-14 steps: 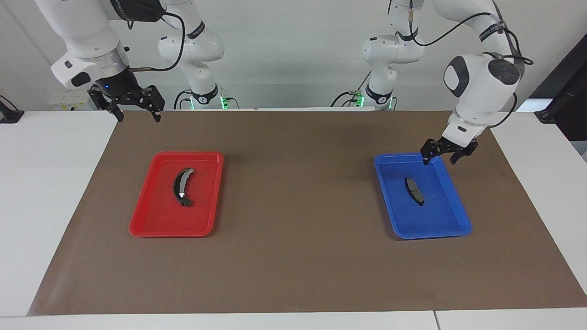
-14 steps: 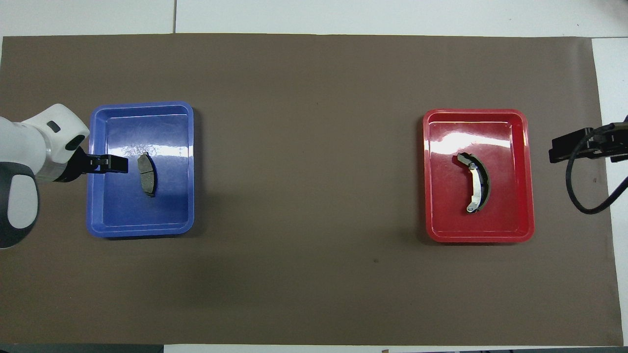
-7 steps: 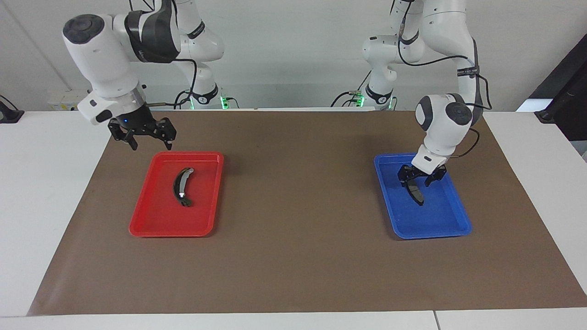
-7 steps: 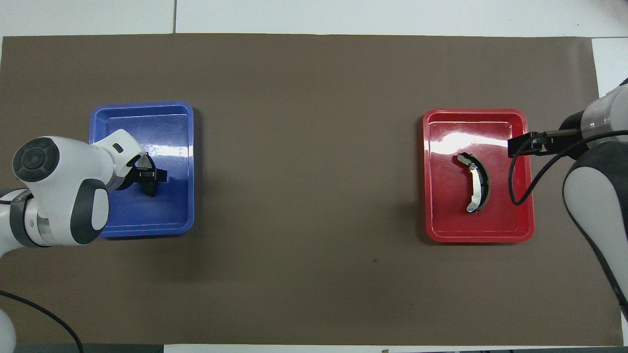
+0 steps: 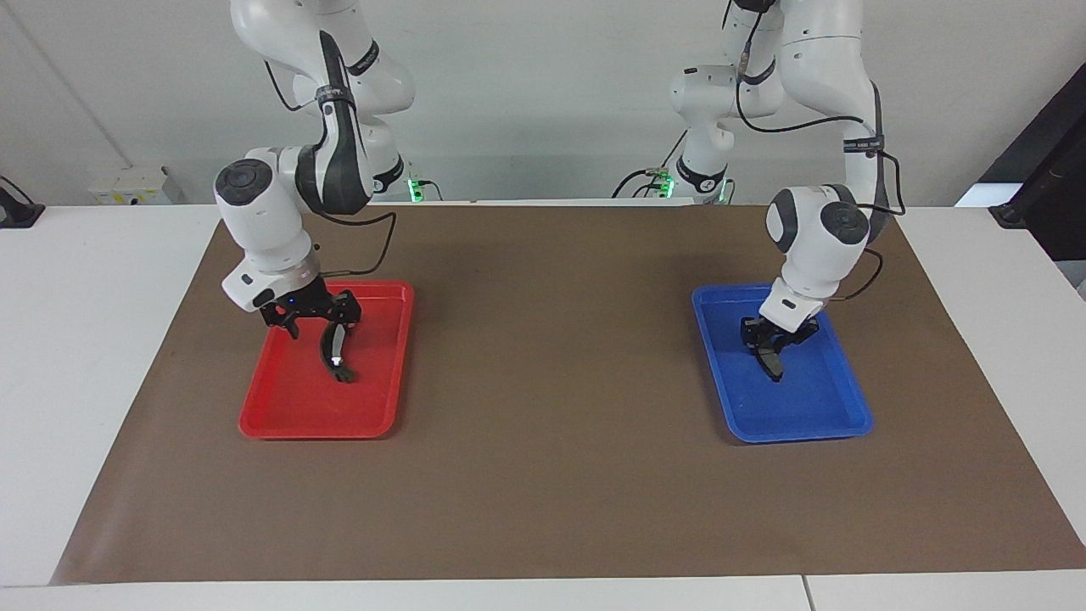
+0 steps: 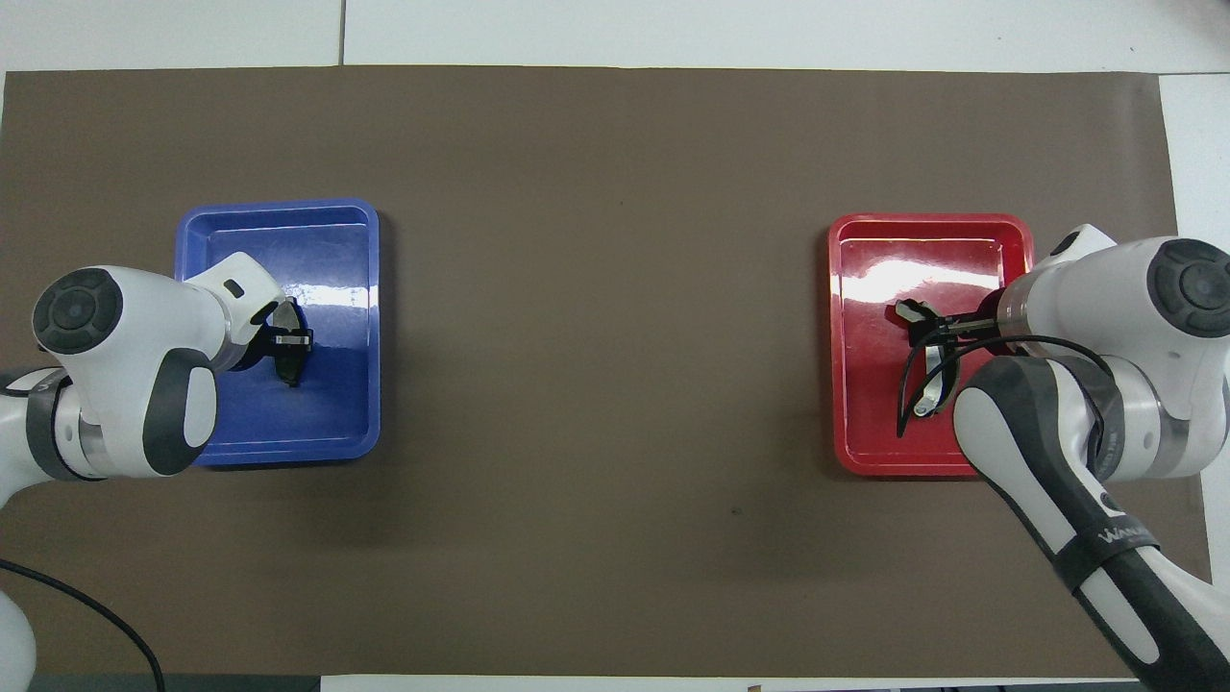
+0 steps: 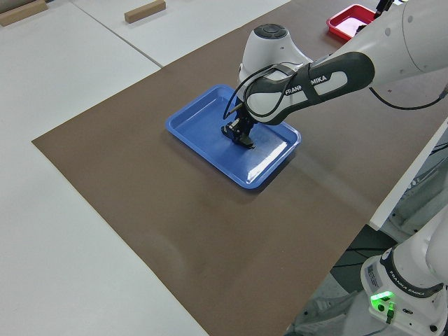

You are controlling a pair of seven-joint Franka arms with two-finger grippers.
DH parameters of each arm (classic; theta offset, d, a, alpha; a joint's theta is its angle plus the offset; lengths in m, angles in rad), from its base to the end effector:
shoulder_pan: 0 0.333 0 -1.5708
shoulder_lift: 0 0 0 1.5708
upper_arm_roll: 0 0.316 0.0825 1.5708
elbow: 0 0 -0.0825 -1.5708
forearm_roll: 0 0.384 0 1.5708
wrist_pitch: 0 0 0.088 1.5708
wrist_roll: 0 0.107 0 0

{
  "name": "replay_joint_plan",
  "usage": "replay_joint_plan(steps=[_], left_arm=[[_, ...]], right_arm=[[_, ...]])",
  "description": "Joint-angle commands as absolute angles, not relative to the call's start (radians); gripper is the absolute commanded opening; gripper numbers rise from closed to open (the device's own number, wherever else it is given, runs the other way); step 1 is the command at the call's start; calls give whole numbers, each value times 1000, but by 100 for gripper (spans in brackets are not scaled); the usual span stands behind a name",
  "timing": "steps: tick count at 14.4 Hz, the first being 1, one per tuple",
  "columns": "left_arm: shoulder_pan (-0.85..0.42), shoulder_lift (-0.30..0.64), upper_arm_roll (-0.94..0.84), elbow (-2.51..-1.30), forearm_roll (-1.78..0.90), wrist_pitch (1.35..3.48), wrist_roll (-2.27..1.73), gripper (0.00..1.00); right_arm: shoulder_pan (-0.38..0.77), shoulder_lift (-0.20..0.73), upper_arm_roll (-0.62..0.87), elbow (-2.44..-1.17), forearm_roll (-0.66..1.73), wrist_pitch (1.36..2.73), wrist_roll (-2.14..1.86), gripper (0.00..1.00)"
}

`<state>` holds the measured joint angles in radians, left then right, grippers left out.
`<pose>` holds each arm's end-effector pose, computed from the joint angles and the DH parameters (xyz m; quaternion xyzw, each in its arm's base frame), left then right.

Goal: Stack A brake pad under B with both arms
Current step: 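Grasp the blue-tray brake pad with the left gripper while the right gripper reaches, then carry the pad centerward with the left gripper while the right gripper grasps its pad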

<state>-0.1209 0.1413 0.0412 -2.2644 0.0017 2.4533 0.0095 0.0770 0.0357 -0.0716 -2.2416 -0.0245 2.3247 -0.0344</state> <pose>0.5364 -0.0429 0.3023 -0.9987 0.0455 -0.0240 0.0026 0.5323 0.0025 0.3567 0.9993 0.0281 0.0236 0.0107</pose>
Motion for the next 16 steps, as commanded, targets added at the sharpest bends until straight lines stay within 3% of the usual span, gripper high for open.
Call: replay_joint_plan(steps=[1,6,12,14,16], left_arm=[[-130,120,44,-2250,3,2383,-2,3],[-242,116,44,-2034,3,2175,-126,0],[-532,189,43,-1996,2,2284,-314,1],[-602,256,43,-1955,2,2299,-369,1],[-652,322,43,-1910,-2,2313,-428,5]], right_arm=[[61,40,-66,-2302,-14,2399,-81,100],[46,97,-66,-2332,-14,2454,-98,100],[48,100,-66,-2347,-14,2460,-98,95],[49,103,-66,-2347,-12,2465,-97,89],[49,103,-66,-2347,-14,2459,-100,70]])
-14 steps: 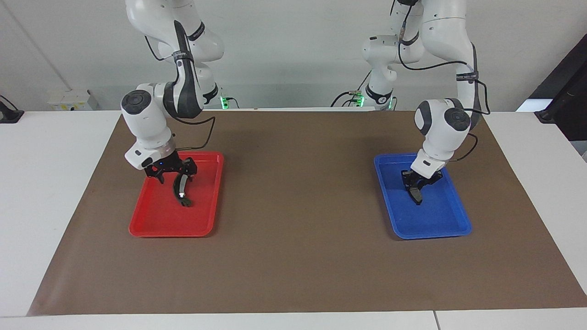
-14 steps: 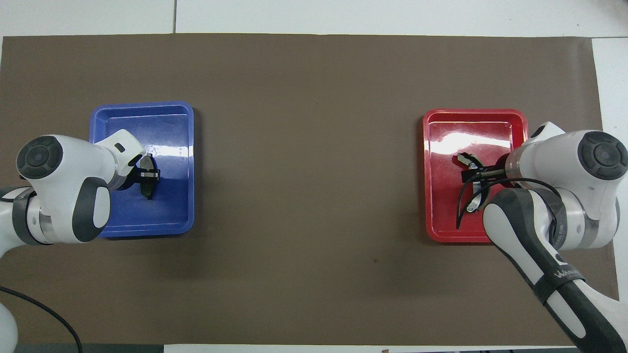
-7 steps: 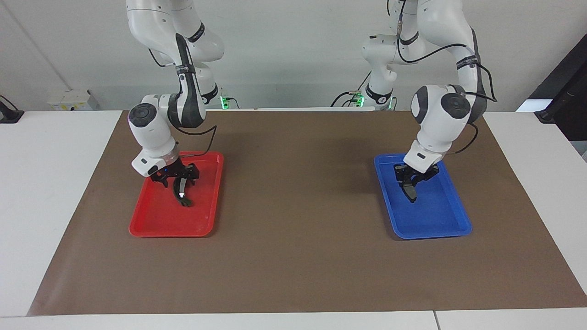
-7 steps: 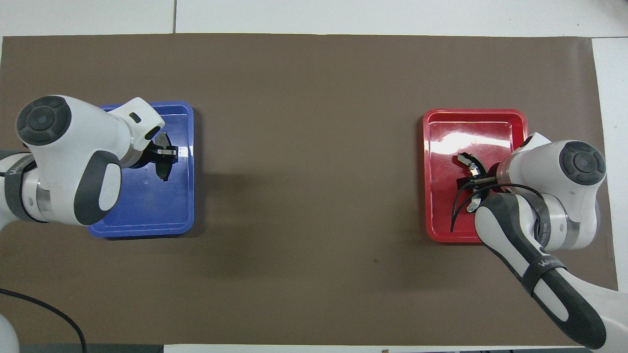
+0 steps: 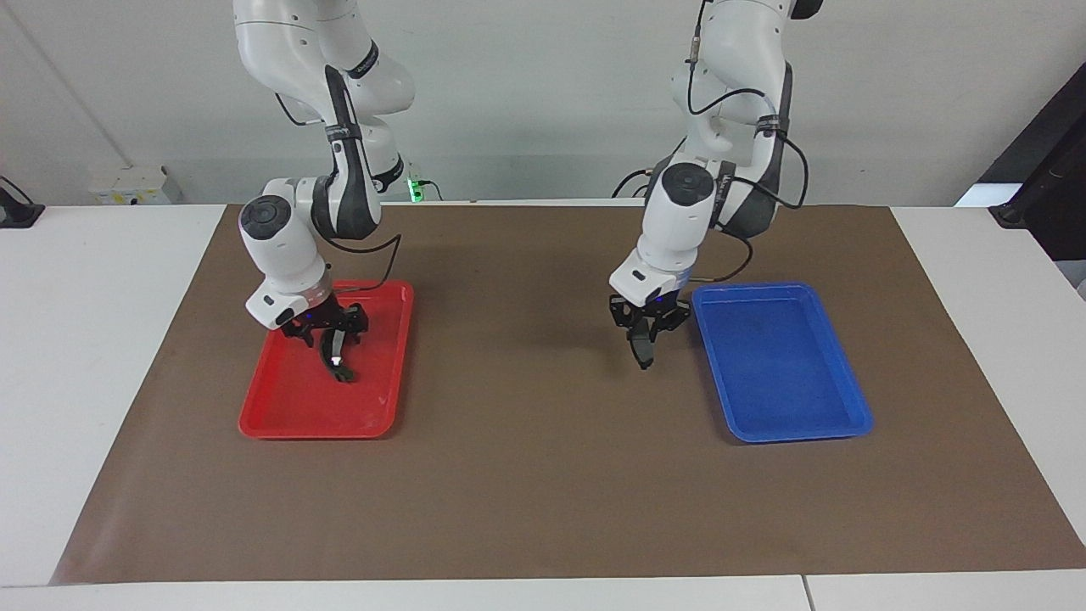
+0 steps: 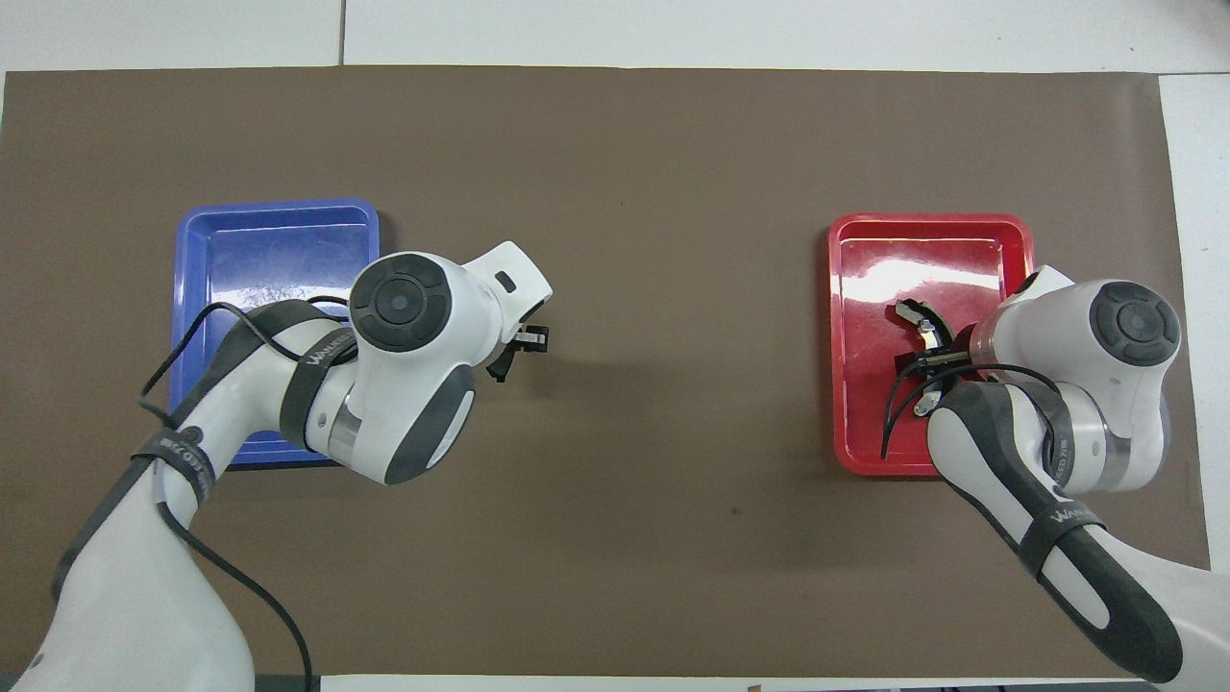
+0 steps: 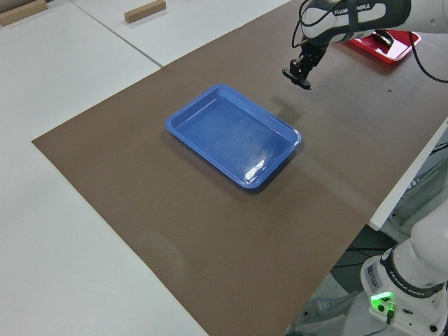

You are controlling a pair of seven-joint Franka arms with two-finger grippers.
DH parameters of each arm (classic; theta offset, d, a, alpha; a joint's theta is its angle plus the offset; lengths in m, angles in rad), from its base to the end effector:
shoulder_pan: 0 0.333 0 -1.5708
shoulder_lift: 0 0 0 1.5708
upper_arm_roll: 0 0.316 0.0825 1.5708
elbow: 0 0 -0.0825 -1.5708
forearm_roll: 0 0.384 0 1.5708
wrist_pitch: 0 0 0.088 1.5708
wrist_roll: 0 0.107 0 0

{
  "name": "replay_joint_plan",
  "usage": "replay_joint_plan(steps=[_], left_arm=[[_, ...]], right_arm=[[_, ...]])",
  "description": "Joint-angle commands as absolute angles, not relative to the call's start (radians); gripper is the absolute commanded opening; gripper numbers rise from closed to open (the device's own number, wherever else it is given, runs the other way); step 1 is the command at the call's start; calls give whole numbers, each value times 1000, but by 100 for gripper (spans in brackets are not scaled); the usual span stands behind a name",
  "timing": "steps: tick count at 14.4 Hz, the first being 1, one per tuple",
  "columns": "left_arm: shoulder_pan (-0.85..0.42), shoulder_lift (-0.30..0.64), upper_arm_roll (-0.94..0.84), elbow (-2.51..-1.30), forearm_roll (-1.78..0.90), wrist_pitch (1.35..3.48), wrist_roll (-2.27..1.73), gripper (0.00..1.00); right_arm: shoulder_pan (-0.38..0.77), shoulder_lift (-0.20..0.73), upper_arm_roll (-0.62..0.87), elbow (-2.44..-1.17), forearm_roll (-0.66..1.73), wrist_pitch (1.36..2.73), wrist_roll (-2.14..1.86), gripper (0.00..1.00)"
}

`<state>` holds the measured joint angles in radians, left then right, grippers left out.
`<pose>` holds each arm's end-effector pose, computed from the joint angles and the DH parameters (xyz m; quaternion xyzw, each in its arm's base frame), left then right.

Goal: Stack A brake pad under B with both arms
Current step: 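Carry the pad centerward with the left gripper while the right gripper grasps its pad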

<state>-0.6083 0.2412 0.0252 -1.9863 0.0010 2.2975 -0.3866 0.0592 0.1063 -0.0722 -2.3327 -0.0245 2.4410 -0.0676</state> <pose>0.5050 -0.3338 0.3505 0.9945 -0.0988 0.0326 0.0133 0.5148 -0.0068 0.2920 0.9993 0.0369 0.0006 0.0118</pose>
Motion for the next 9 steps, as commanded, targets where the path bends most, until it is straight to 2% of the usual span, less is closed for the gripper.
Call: replay_joint_plan(steps=[1,2,3,4,5,6,7,9], left_arm=[[-667,337,41,-1910,-3,2351,-425,13],[-692,351,40,-1916,-5,2379,-425,17],[-710,354,40,-1917,-5,2382,-425,26],[-715,354,38,-1927,-6,2388,-420,35],[-721,351,37,-1934,-6,2385,-425,53],[-724,350,37,-1934,-9,2381,-431,78],[-719,348,37,-1931,-9,2379,-430,97],[-707,312,43,-1939,-9,2341,-420,98]], right_arm=[[46,103,-66,-2347,-12,2457,-100,48],[46,103,-67,-2347,-12,2454,-98,24],[46,103,-66,-2347,-12,2454,-89,3],[46,103,-66,-2345,-11,2454,-84,0],[48,104,-66,-2339,-9,2451,-81,0],[48,104,-66,-2335,-8,2445,-71,0],[48,107,-66,-2313,-8,2428,-54,0],[54,110,-66,-2251,-8,2350,4,0]])
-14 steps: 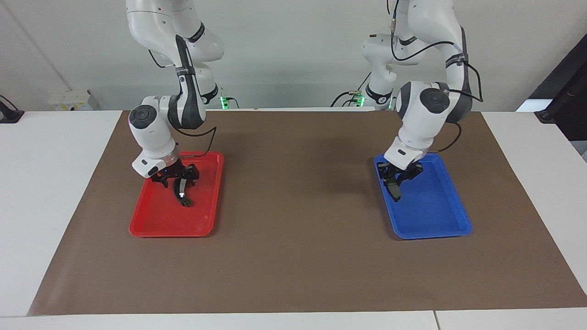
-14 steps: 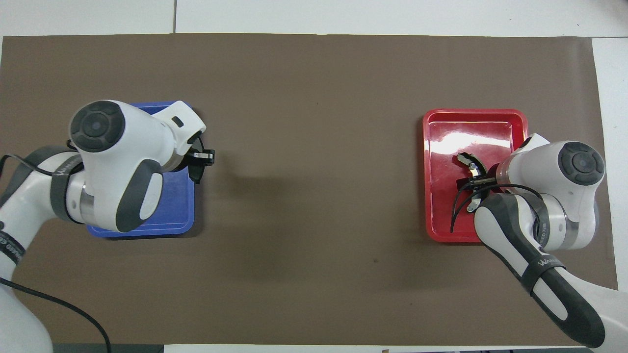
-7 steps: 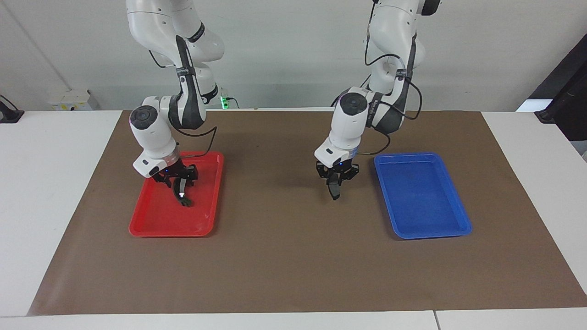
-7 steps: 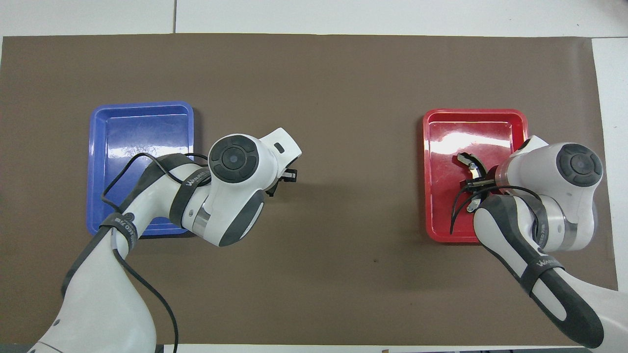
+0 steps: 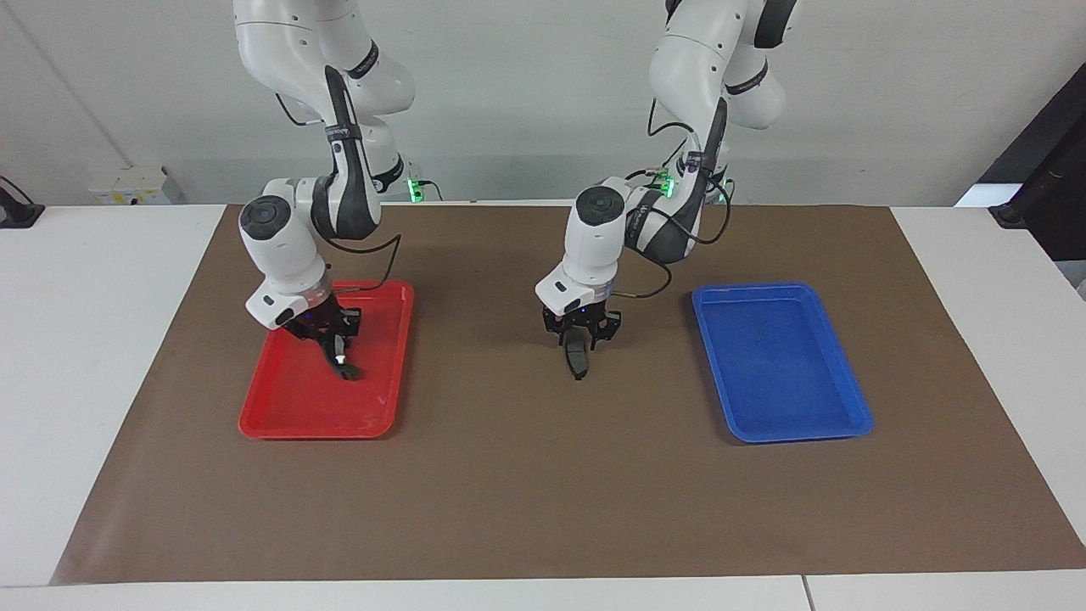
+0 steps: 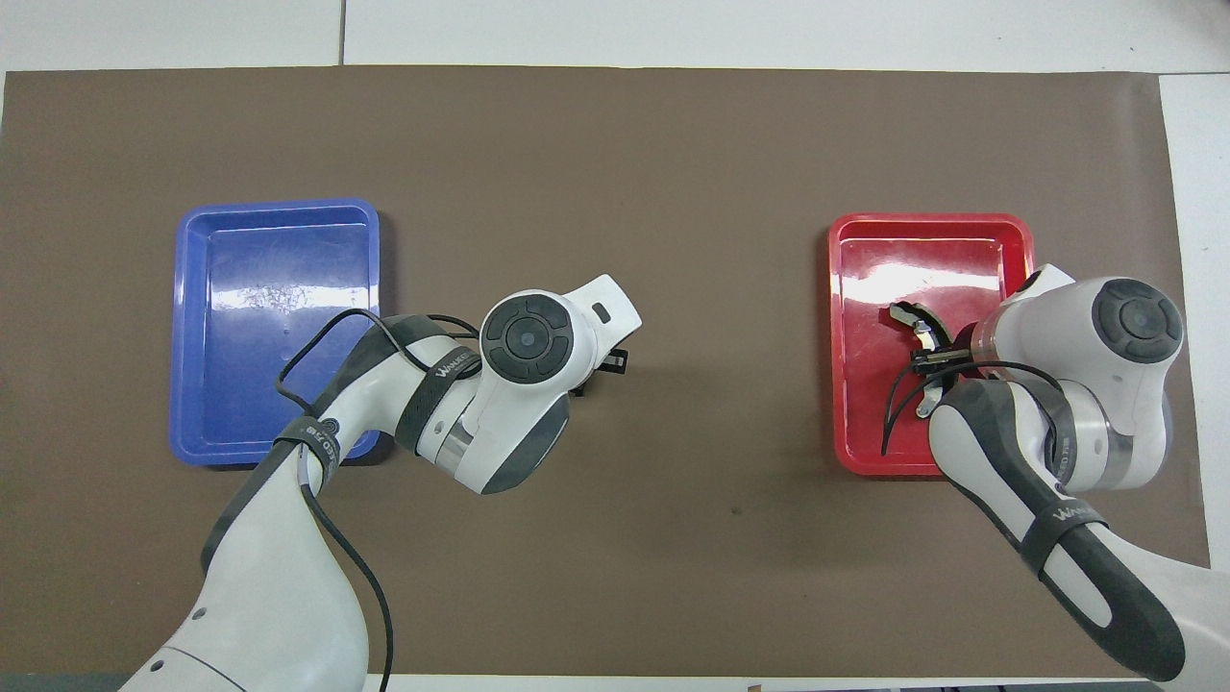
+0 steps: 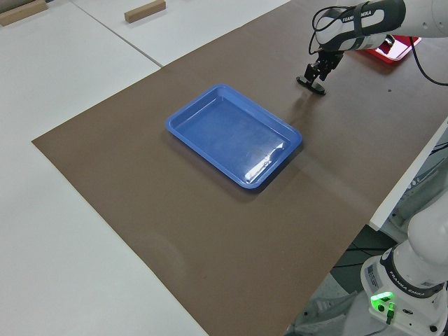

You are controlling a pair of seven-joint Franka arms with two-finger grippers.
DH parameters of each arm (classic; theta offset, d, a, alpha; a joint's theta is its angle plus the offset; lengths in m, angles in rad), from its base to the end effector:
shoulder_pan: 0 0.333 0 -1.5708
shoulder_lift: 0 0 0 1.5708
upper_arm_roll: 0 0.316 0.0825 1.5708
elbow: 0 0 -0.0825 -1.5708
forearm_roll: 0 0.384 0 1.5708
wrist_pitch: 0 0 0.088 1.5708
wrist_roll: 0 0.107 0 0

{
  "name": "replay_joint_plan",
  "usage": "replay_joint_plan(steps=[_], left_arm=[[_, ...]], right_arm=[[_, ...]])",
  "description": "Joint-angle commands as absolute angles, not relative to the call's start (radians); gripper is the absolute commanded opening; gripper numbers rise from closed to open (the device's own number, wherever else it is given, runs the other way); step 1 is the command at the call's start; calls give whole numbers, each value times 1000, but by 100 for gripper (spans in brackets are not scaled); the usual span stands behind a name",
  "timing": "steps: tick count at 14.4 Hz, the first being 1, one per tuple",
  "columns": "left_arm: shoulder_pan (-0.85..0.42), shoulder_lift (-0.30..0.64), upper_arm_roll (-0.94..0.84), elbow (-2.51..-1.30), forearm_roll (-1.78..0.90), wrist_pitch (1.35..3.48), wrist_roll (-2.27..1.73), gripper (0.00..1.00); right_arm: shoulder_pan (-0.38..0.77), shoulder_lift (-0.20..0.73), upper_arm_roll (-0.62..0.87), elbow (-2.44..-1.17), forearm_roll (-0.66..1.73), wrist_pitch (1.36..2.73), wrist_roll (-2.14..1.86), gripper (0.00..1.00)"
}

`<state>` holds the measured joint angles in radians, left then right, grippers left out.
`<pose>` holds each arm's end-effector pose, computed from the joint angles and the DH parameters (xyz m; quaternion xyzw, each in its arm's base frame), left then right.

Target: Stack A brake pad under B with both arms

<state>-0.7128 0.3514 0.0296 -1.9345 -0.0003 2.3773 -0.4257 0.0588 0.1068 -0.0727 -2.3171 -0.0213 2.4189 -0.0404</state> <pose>0.4862 -0.3970 0.3134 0.9905 -0.1293 0.0415 0.0199 0.5178 -0.0074 0.2961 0.9997 0.0214 -0.0027 0.0108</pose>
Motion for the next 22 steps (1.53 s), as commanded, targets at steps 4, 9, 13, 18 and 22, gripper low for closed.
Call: replay_joint_plan(steps=[4,9,13,18,22], left_arm=[[-550,189,44,-1960,-9,2133,-414,98],[-286,65,43,-1962,-9,2014,-271,98],[-121,-23,44,-1948,-8,1889,-49,98],[-12,-29,48,-1749,-8,1665,70,99],[17,9,48,-1589,-8,1519,112,99]], right_arm=[[106,100,-66,-2105,-8,2141,37,0],[277,135,-66,-1970,2,2026,83,0],[425,150,-66,-1956,34,2068,162,0],[616,313,-66,-1800,31,2106,498,0],[693,414,-66,-1717,32,2163,638,0]])
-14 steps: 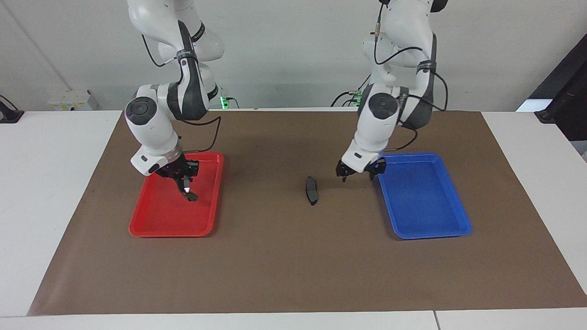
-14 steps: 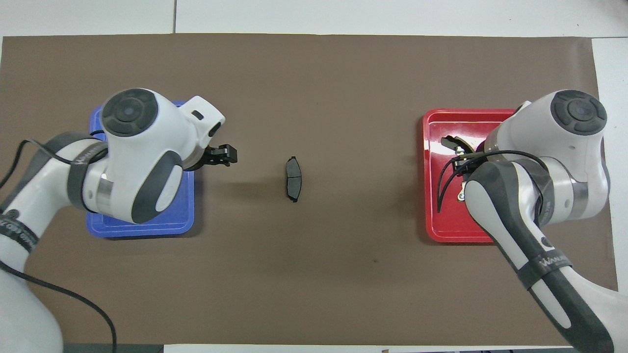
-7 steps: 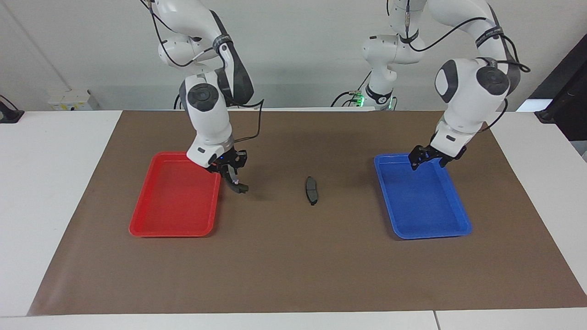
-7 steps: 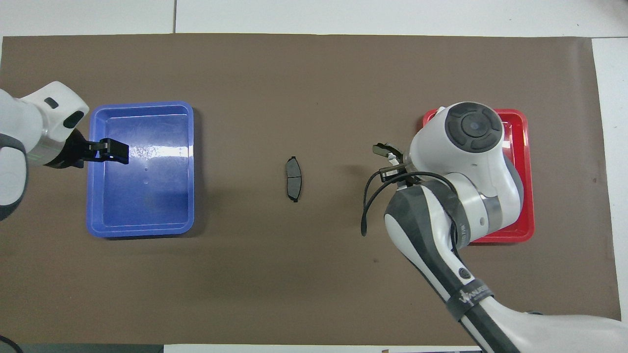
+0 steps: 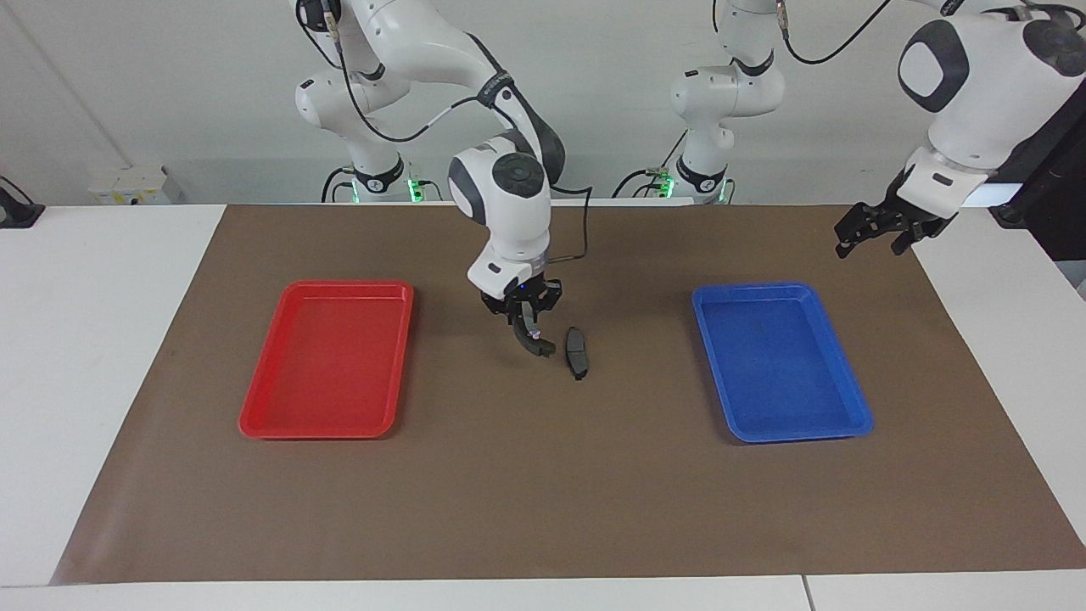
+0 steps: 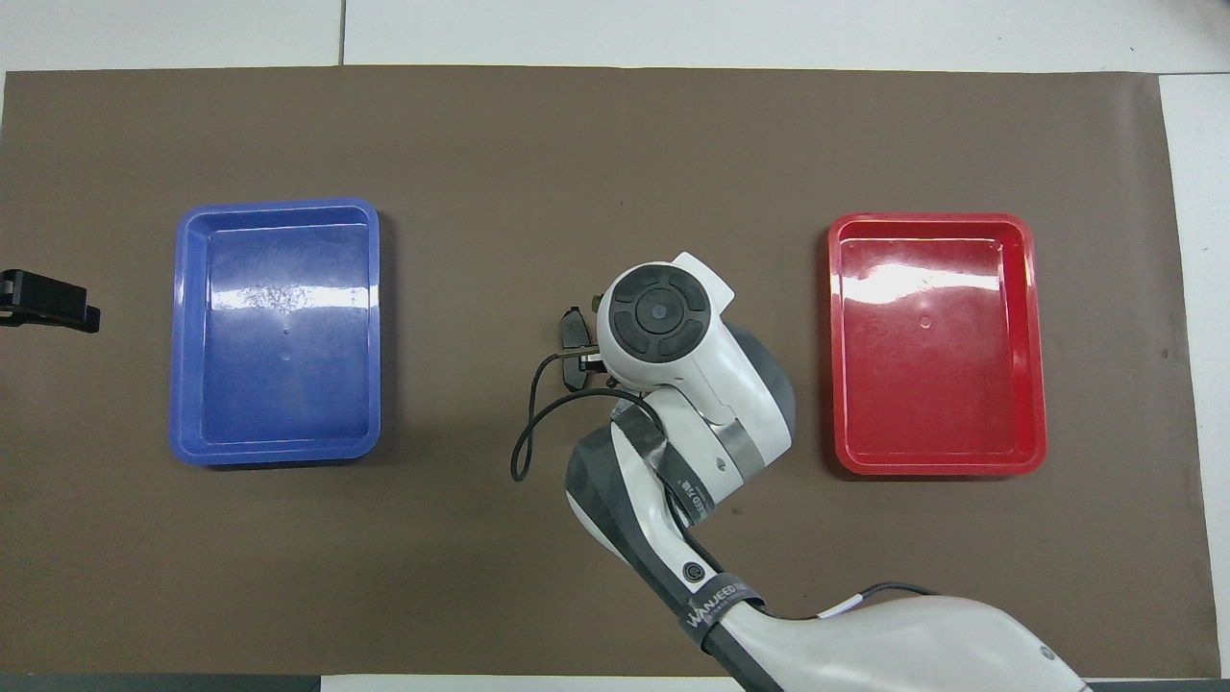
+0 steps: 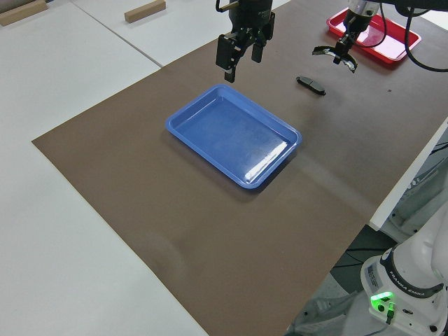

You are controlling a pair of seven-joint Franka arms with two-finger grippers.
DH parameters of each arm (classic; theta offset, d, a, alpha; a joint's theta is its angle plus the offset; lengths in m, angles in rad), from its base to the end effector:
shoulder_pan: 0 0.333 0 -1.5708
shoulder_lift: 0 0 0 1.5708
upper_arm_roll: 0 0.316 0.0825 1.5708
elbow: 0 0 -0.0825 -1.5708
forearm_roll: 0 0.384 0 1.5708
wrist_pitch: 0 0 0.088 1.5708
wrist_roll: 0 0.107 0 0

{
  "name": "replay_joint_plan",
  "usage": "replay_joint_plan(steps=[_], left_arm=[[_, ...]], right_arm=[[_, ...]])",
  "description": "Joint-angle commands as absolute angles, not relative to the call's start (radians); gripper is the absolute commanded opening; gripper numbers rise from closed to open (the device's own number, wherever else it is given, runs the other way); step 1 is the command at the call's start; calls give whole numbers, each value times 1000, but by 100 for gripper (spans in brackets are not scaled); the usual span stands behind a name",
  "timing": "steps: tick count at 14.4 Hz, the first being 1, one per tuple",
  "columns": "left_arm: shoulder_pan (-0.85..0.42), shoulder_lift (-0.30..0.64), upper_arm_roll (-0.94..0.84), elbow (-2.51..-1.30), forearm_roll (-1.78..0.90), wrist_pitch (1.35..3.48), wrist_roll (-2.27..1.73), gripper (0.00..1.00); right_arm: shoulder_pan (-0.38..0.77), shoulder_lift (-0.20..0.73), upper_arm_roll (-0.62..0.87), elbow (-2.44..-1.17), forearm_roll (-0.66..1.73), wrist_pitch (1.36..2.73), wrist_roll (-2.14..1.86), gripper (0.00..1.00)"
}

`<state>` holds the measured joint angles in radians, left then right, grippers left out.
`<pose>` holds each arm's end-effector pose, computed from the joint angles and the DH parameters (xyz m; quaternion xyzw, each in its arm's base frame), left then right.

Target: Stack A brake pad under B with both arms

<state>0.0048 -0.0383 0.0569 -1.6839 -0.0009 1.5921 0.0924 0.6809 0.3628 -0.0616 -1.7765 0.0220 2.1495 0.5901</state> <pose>0.5405 0.0338 0.5939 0.9995 -0.0154 -0.0266 0.0036 0.5240 0.3785 0.3562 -0.9999 -0.0107 -0.0055 0.0017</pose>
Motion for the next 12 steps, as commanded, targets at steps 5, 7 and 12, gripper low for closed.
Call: replay_joint_plan(steps=[5,7,12], left_arm=[[5,-15,46,-1624,-8,1488,107,99],[5,-17,46,-1626,-8,1491,107,99],[14,-15,44,-1626,-8,1496,106,99]], right_arm=[[719,449,-66,-1718,34,2244,696,0],[724,457,-66,-1723,34,2272,725,0],[735,485,-66,-1729,29,2312,718,0]])
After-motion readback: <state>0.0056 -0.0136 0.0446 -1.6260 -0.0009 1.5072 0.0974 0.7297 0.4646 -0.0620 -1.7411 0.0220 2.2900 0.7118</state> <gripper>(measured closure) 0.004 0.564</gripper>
